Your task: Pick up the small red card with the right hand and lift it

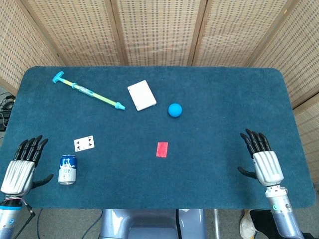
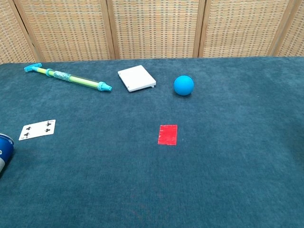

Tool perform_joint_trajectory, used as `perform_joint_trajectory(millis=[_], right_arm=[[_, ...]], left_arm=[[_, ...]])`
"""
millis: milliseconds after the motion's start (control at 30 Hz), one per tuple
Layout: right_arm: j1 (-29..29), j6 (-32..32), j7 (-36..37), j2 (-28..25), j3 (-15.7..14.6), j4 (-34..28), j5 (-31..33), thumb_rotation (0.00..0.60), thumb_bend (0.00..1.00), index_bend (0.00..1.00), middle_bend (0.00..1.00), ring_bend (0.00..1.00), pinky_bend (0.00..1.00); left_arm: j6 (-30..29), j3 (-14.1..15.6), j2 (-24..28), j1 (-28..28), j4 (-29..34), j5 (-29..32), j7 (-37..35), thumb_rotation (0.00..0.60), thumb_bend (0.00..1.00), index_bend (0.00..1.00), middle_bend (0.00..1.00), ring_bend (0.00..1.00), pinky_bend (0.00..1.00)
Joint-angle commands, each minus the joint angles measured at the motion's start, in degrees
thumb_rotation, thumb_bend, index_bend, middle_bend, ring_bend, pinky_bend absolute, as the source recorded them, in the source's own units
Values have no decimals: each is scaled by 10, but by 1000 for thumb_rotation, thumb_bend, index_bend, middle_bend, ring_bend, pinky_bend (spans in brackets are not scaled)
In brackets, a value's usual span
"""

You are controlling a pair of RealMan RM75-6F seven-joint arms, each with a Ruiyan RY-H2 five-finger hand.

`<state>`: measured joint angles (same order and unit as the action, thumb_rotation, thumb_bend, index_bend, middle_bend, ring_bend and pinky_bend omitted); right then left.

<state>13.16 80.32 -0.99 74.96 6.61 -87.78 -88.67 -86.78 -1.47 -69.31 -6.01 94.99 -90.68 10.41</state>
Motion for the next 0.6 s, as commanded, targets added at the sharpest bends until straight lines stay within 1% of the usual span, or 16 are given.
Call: perform_joint_trajectory(millis=[33, 167, 333, 467, 600], right_arm=[[37, -43, -5, 13, 28, 2, 26, 600, 184, 45, 0, 0, 0], [73, -79, -18, 29, 53, -3, 48, 600, 183, 50, 0, 0, 0], [127, -137, -47, 62, 88, -21, 96, 600, 182, 50, 0, 0, 0], [155, -164, -62, 85, 101, -44, 121, 600, 183, 50, 0, 0, 0], [172, -186, -59, 110, 108, -74, 153, 600, 183, 50, 0, 0, 0]], left_arm=[[1, -2, -2, -1, -2, 4, 0, 600, 121, 0, 0, 0, 34], [7, -6, -3, -3, -5, 14, -1, 600, 122, 0, 0, 0, 34], [18, -10, -7, -8, -13, 28, -4, 600, 123, 0, 0, 0, 34], [24, -13, -8, -10, -17, 37, -8, 600, 124, 0, 0, 0, 35], [26, -18, -7, -11, -21, 46, -16, 600, 124, 0, 0, 0, 34]])
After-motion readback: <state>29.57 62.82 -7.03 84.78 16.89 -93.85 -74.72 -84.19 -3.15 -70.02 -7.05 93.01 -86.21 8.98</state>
